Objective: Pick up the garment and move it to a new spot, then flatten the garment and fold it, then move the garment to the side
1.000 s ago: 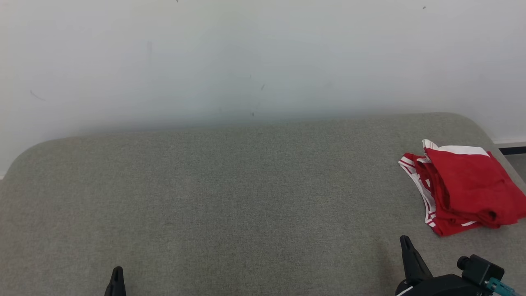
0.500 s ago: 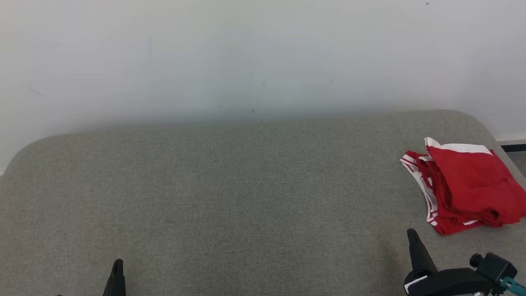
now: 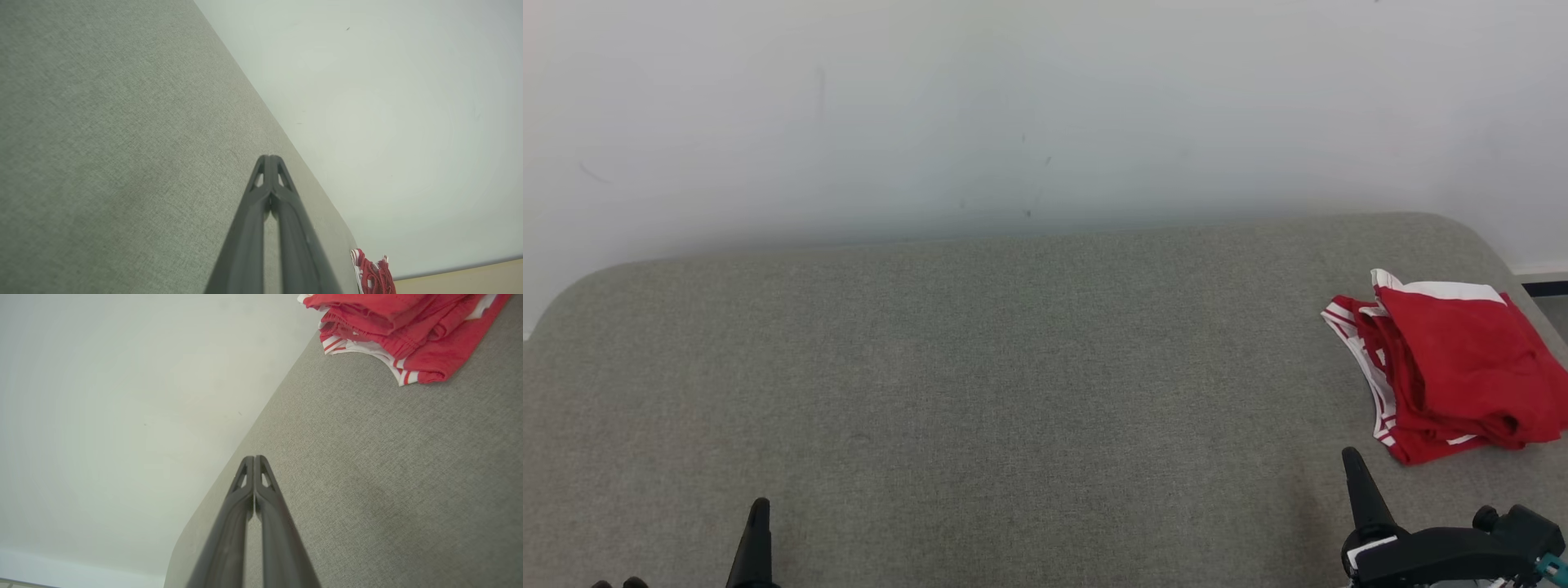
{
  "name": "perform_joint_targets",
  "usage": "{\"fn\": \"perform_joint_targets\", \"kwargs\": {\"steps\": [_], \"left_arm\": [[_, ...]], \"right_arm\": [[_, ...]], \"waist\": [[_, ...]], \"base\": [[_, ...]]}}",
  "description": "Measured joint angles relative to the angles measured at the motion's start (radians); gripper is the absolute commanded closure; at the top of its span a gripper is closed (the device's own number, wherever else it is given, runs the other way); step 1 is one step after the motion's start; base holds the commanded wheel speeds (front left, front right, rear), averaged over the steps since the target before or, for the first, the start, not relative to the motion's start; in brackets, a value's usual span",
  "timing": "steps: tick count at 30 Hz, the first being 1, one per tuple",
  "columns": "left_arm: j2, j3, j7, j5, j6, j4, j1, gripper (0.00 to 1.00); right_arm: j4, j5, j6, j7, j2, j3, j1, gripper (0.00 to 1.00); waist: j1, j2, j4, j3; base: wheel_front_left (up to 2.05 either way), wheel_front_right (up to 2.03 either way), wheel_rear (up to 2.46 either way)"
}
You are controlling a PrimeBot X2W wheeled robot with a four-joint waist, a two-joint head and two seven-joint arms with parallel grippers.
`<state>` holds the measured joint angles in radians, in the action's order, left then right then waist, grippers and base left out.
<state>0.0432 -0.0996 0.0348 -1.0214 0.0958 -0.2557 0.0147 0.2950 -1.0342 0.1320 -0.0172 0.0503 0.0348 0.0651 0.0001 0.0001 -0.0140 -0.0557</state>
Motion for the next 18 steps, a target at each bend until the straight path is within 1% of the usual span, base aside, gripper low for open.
{"fn": "perform_joint_targets", "kwargs": {"steps": [18], "left_arm": [[0.001,-0.005,-0.044,-0.176,0.01,0.001,0.027,1.0]], "right_arm": [[-0.014,-0.174,0.0,-0.028,0.0,0.025,0.016,1.0]], "waist": [[0.0,0.0,0.003,0.014]], "base": [[0.0,0.0,0.0]]}}
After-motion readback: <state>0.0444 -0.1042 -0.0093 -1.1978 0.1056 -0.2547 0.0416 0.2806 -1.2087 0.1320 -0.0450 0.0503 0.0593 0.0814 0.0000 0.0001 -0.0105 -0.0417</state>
